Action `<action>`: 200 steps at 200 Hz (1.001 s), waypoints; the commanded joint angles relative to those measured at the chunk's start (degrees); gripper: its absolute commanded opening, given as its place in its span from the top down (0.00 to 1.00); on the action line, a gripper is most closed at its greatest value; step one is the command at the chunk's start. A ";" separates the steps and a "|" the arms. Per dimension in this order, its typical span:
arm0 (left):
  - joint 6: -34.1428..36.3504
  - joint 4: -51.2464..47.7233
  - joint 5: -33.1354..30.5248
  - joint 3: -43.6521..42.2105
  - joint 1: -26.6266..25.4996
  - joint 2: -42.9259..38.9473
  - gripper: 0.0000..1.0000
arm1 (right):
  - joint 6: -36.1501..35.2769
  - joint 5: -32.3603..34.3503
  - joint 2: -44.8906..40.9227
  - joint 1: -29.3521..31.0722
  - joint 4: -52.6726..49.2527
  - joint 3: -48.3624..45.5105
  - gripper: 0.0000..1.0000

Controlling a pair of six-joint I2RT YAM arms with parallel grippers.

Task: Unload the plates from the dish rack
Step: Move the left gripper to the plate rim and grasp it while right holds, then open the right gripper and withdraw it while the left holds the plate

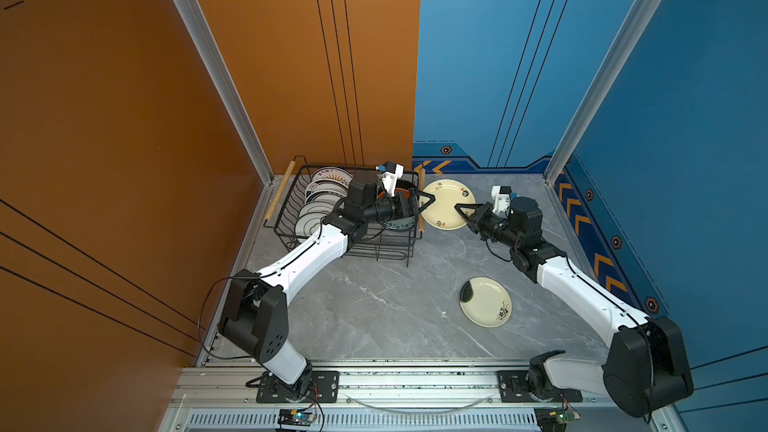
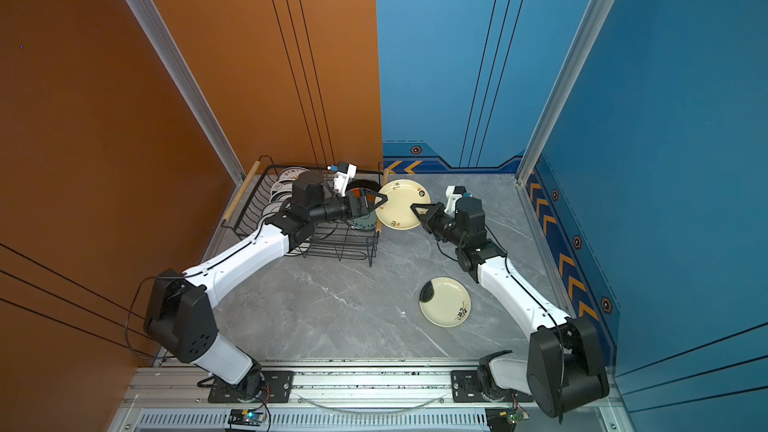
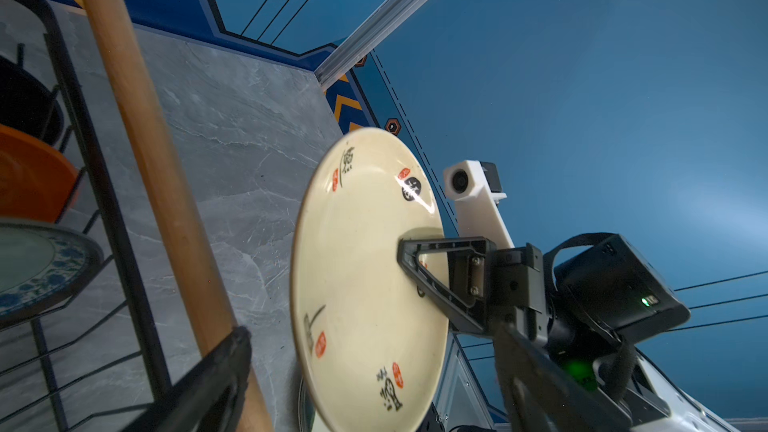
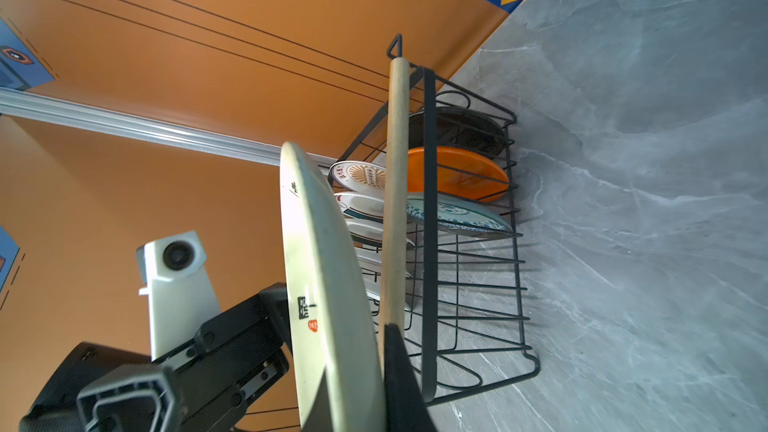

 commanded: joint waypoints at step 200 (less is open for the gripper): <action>-9.11 5.61 7.37 -0.72 1.91 2.49 0.99 | -1.34 1.35 3.50 5.63 7.79 1.57 0.80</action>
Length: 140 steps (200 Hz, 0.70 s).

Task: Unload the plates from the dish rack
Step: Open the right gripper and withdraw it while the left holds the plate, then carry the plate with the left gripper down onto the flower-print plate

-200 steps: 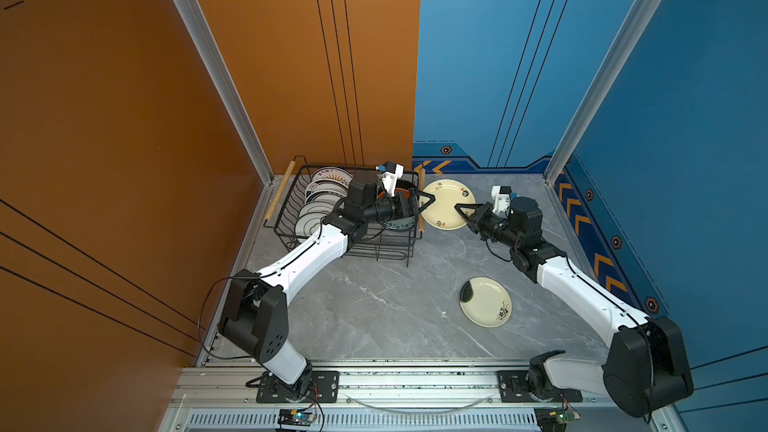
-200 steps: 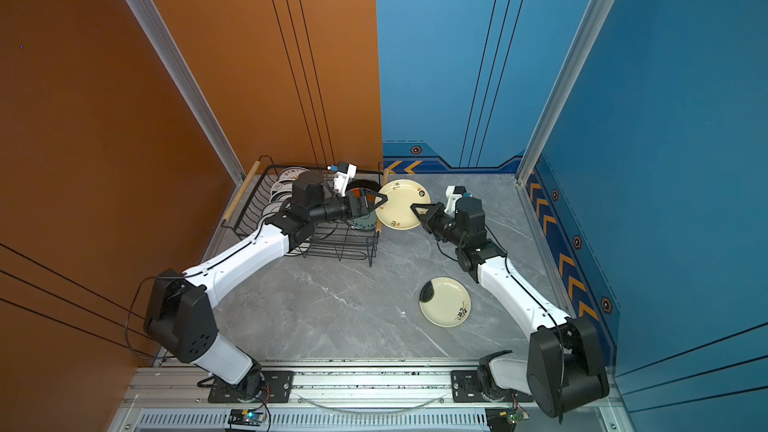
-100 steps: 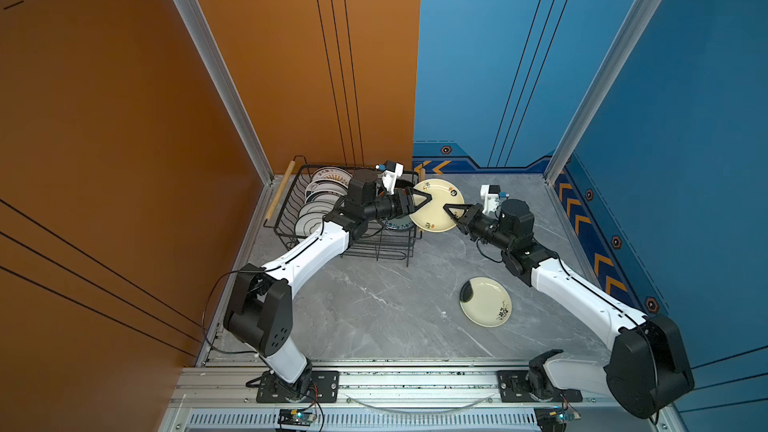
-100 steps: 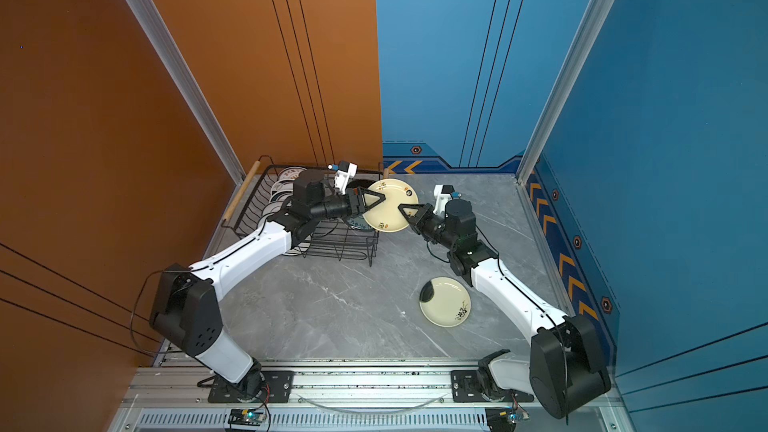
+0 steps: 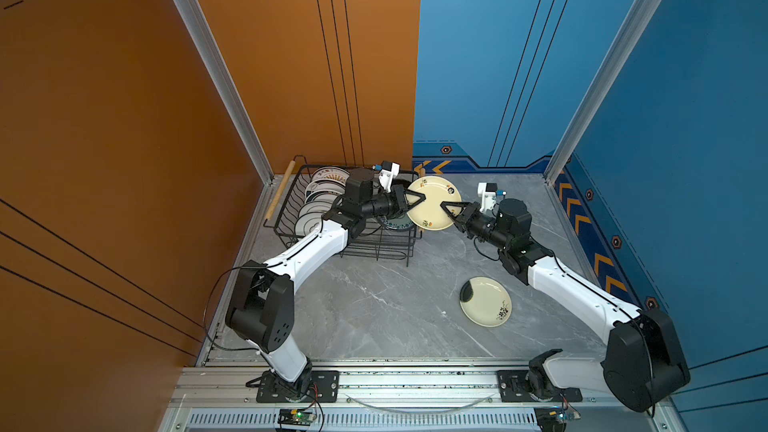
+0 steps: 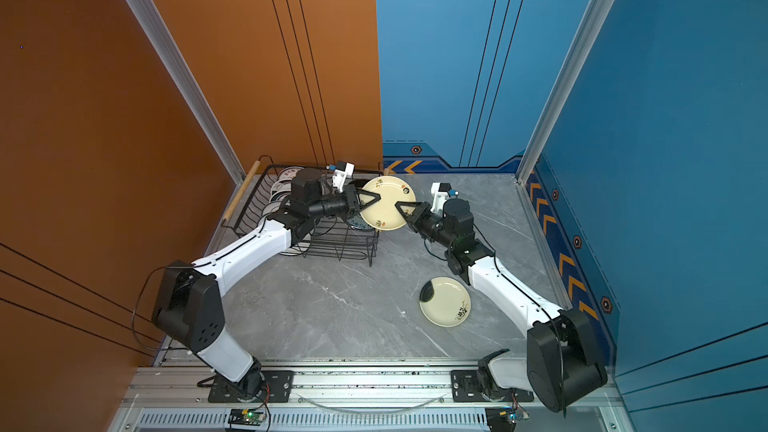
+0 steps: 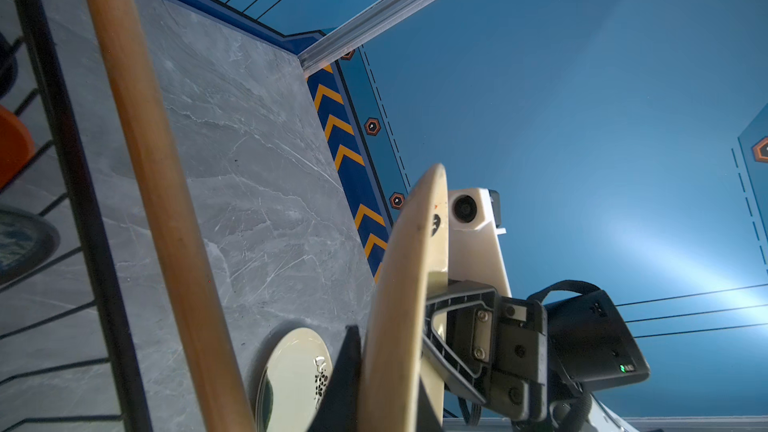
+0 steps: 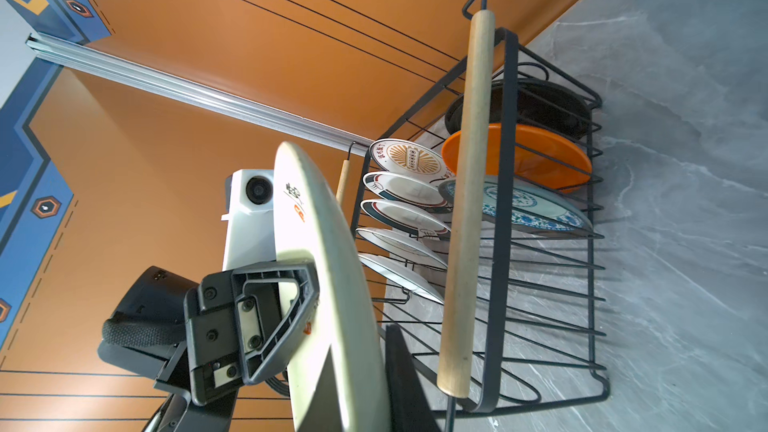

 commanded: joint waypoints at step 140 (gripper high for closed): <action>12.18 -29.39 -15.07 3.70 -10.58 -9.43 1.00 | -27.52 5.95 -14.55 -17.75 -38.85 6.35 0.00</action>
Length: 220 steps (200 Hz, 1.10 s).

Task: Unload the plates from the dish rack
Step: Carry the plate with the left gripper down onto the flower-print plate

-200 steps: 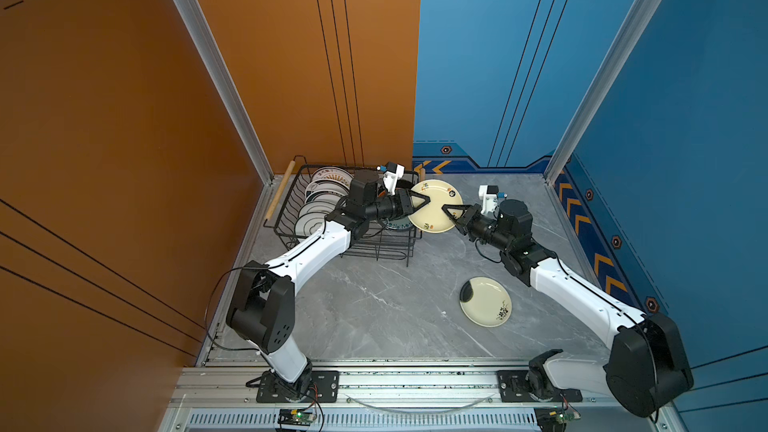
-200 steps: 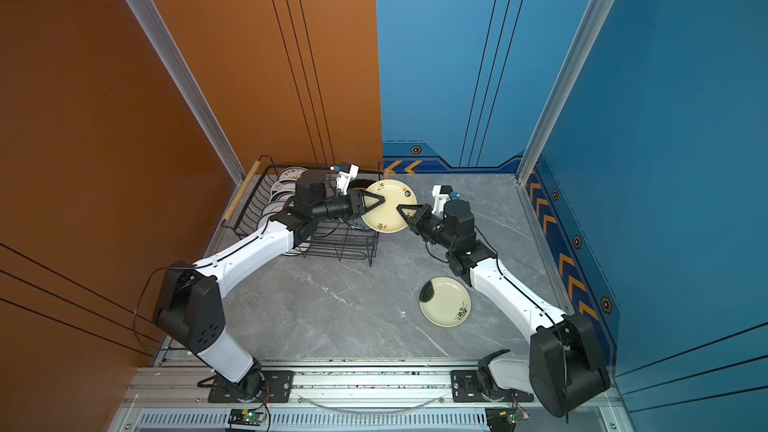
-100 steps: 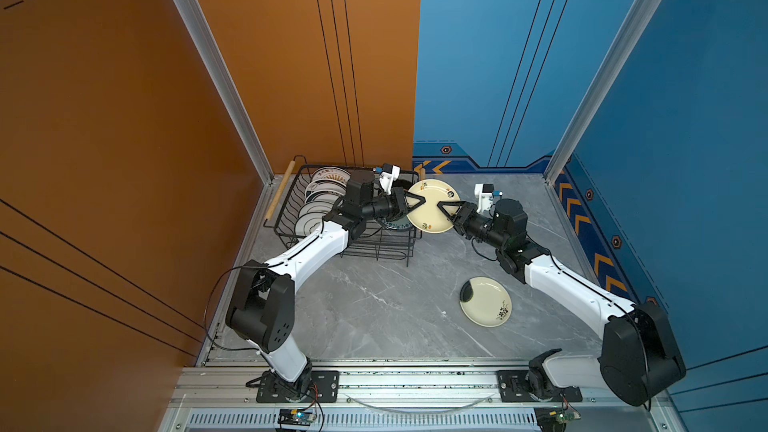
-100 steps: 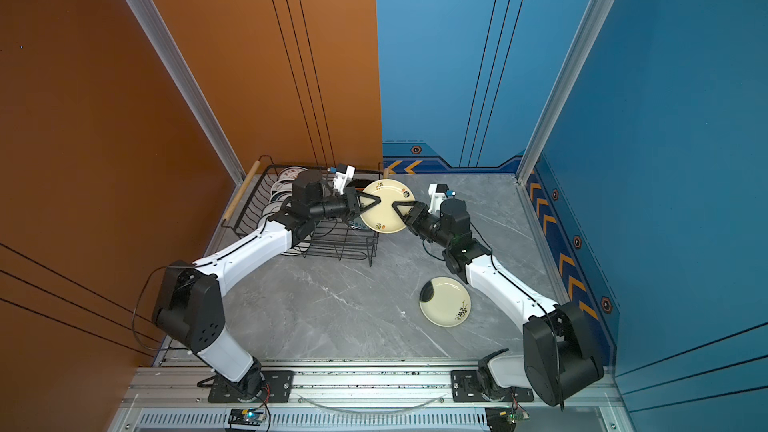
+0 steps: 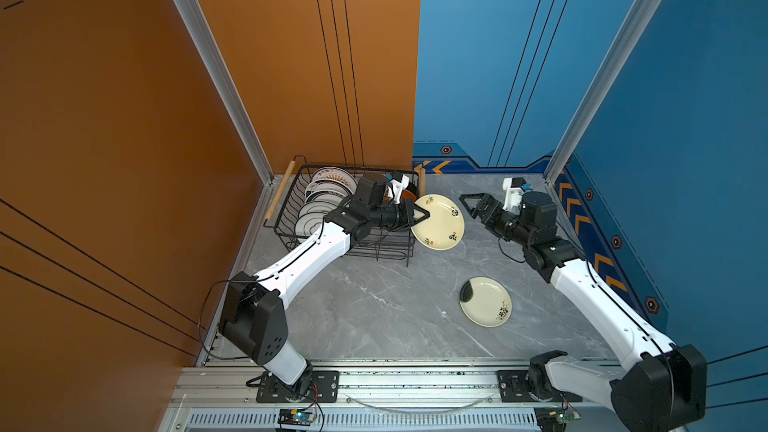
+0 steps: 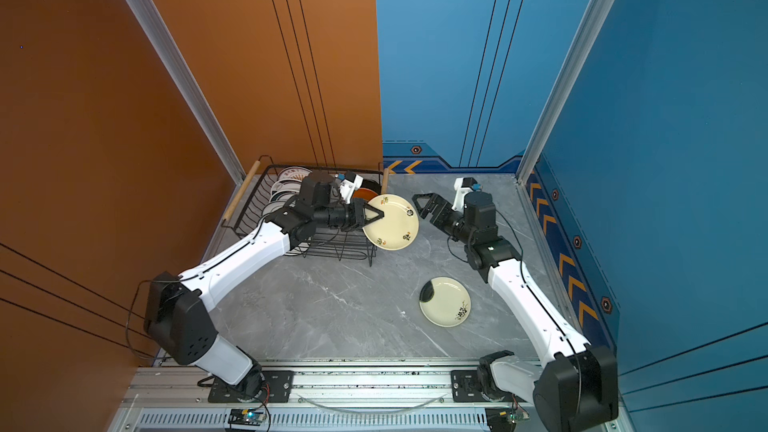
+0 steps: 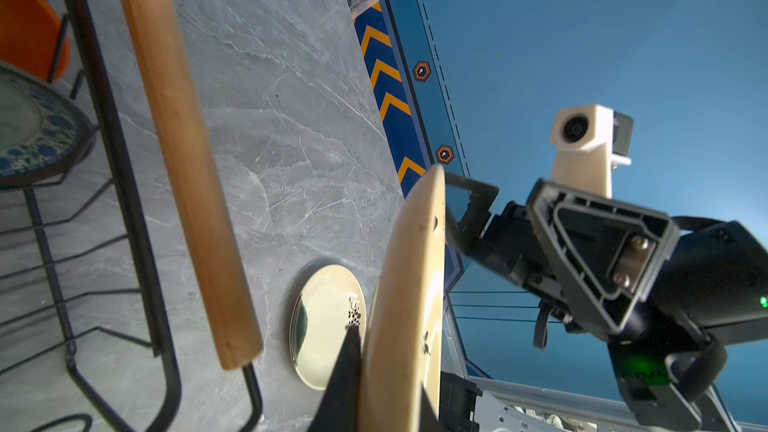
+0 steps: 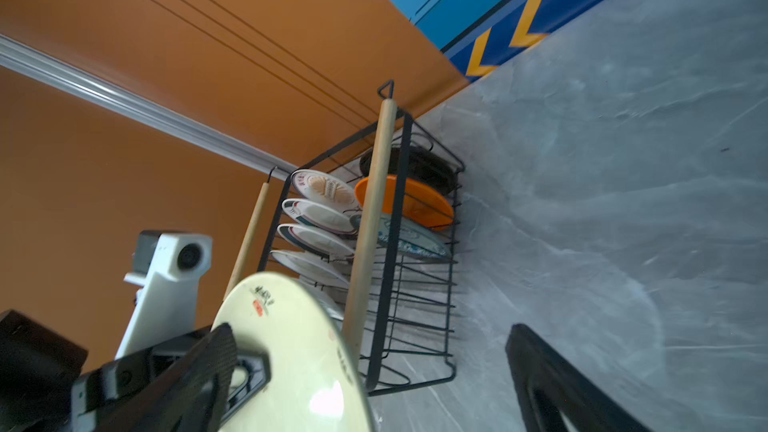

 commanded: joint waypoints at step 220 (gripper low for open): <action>-6.20 16.20 -17.44 -5.58 -25.36 23.25 0.99 | -9.47 9.19 -8.30 -17.59 -25.31 -10.48 0.00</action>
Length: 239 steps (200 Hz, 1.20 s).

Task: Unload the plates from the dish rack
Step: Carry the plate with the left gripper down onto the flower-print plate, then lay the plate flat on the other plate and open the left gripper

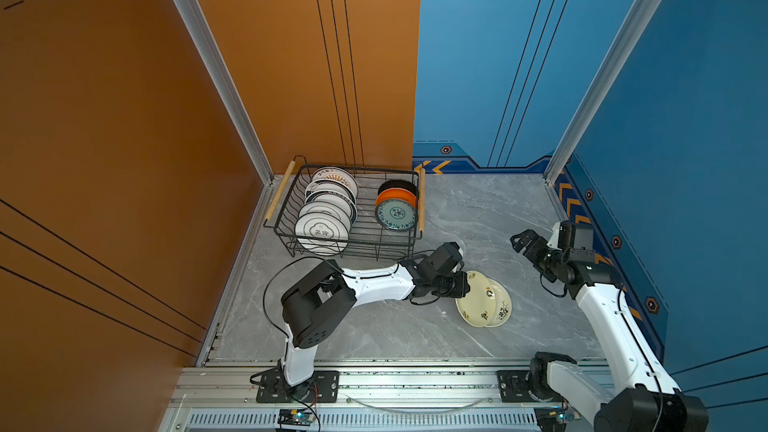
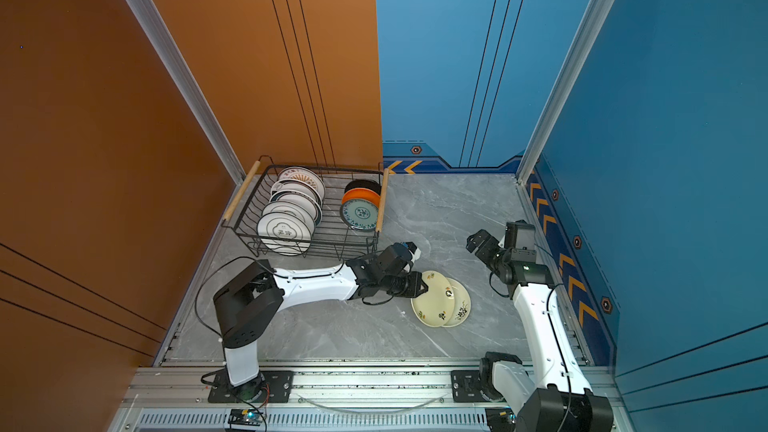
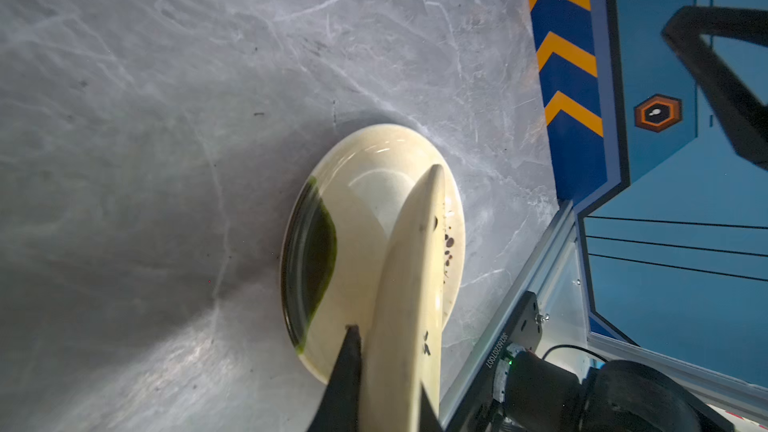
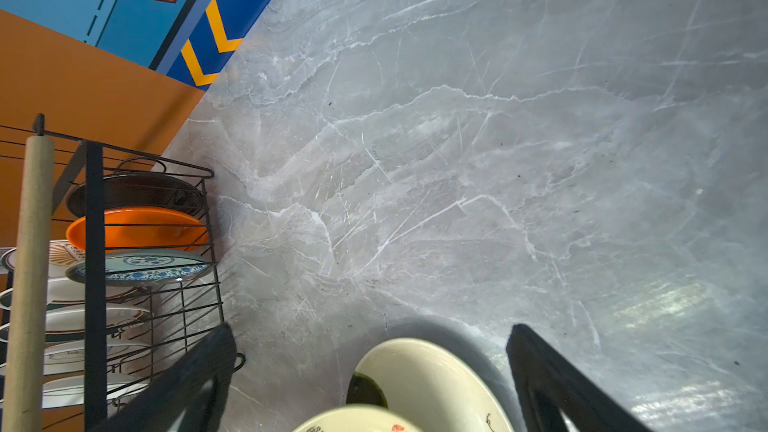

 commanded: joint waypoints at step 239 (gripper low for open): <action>4.71 -15.03 -7.21 10.91 -1.96 6.88 0.54 | -4.57 0.34 -0.22 3.16 -0.97 -1.06 0.00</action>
